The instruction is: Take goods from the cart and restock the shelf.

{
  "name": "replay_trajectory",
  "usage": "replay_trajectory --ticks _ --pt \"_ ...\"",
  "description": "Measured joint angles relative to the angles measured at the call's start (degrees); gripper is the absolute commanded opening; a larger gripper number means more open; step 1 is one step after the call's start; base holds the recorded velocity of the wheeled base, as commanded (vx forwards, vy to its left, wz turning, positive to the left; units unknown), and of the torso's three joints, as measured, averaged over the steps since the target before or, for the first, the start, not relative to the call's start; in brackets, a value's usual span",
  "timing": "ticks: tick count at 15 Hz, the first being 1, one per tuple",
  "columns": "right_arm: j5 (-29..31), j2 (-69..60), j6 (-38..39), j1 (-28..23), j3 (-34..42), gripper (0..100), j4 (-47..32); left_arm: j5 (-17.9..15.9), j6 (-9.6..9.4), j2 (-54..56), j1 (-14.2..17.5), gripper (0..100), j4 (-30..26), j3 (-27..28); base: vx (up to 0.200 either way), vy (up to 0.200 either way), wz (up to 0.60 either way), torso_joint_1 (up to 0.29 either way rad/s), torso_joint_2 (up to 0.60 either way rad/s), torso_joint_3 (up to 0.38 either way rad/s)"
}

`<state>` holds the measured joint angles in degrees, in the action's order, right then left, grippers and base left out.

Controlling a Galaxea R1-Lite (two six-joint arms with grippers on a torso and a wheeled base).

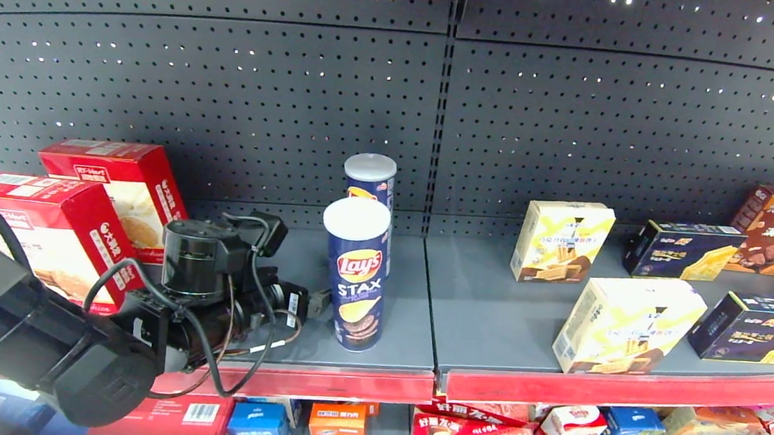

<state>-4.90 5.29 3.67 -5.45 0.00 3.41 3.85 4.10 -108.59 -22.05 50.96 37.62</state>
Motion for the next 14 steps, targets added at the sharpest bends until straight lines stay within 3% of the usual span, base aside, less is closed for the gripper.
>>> replay_trajectory --ticks 14 --pt "0.0 0.0 0.1 0.0 0.0 100 0.0 0.2 0.35 -0.2 -0.6 100 0.0 -0.6 0.000 0.000 0.00 0.000 0.00 0.000"
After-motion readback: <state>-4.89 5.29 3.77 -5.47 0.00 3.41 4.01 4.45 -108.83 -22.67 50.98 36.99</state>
